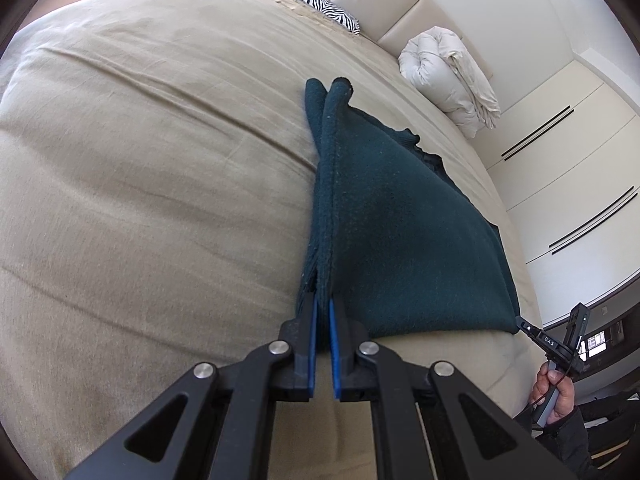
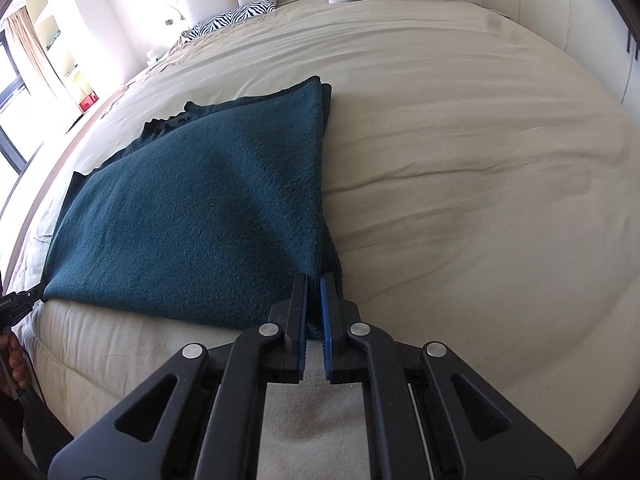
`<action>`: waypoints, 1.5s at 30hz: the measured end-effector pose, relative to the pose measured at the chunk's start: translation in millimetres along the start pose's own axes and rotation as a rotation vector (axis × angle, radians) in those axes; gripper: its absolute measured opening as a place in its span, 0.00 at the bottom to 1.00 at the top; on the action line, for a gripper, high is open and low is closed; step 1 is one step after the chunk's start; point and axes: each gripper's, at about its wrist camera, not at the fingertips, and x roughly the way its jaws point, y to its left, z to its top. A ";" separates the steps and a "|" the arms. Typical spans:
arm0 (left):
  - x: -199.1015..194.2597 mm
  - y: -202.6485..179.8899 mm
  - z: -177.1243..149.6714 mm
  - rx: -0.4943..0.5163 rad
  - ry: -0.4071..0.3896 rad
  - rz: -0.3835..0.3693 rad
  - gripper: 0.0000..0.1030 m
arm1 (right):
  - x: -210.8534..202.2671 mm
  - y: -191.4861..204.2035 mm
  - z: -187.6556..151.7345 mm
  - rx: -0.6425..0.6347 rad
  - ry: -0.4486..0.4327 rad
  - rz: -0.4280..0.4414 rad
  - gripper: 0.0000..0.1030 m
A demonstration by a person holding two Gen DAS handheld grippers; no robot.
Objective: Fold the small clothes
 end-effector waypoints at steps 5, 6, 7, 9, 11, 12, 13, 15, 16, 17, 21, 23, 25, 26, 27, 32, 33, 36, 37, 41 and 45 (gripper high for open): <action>2.2 1.6 -0.4 -0.003 0.004 0.000 0.07 | 4.5 -1.8 0.5 0.004 0.004 -0.006 0.05; 1.9 2.0 -1.1 -0.005 0.005 -0.001 0.07 | 5.1 -2.2 0.9 0.007 0.001 -0.007 0.05; 1.8 1.9 -1.0 -0.006 0.005 -0.001 0.07 | 6.0 -2.6 1.1 0.010 0.000 -0.005 0.05; 1.7 1.9 -0.2 -0.010 0.010 -0.002 0.08 | 6.6 -2.9 -0.1 0.015 0.003 -0.003 0.06; -2.6 -0.9 0.4 0.000 0.005 -0.012 0.08 | 6.3 -5.0 -0.6 0.032 0.005 0.006 0.06; -6.1 -3.5 -0.3 0.009 0.000 -0.008 0.11 | 5.8 -7.0 -0.4 0.045 0.007 0.015 0.08; -9.6 -6.5 -0.9 0.022 -0.003 -0.001 0.19 | 4.9 -9.3 -0.1 0.059 0.011 0.021 0.09; -17.7 -13.4 0.3 0.051 -0.020 0.038 0.32 | 0.8 -14.3 0.9 0.084 0.014 0.026 0.18; -22.6 -17.6 1.9 0.068 -0.034 0.049 0.35 | -3.0 -17.4 1.0 0.097 0.006 0.025 0.21; -27.4 -22.2 4.3 0.084 -0.048 0.055 0.35 | -7.2 -20.7 1.9 0.112 -0.005 0.022 0.24; -39.5 -47.6 22.5 0.135 -0.108 0.063 0.35 | -25.6 -28.6 14.0 0.180 -0.063 0.036 0.26; -36.5 -66.7 35.8 0.176 -0.131 0.048 0.40 | -32.1 -17.7 26.5 0.168 -0.095 0.071 0.26; -26.8 -88.0 50.8 0.215 -0.145 0.035 0.43 | -34.3 3.2 42.6 0.130 -0.119 0.116 0.26; -19.6 -99.2 58.3 0.242 -0.150 0.031 0.47 | -32.2 15.2 50.7 0.113 -0.123 0.143 0.26; -11.3 -109.6 66.1 0.272 -0.157 0.028 0.48 | -28.8 27.1 59.5 0.101 -0.125 0.174 0.26; 44.6 -144.5 102.0 0.349 -0.129 0.035 0.54 | 13.3 79.4 98.7 0.108 -0.085 0.347 0.26; 57.2 -146.6 109.1 0.361 -0.119 0.048 0.54 | 25.6 88.6 105.5 0.113 -0.068 0.364 0.26; 93.8 -143.4 130.2 0.364 -0.081 0.093 0.54 | 67.5 113.5 123.5 0.159 -0.005 0.450 0.26; 103.9 -137.9 136.0 0.352 -0.072 0.107 0.54 | 80.2 119.0 128.0 0.178 0.014 0.476 0.26; 127.8 -98.3 152.1 0.252 -0.044 0.161 0.54 | 125.4 120.5 140.3 0.264 0.061 0.508 0.26; 127.0 -60.3 153.3 0.162 -0.058 0.077 0.53 | 150.4 77.6 133.9 0.427 0.034 0.581 0.22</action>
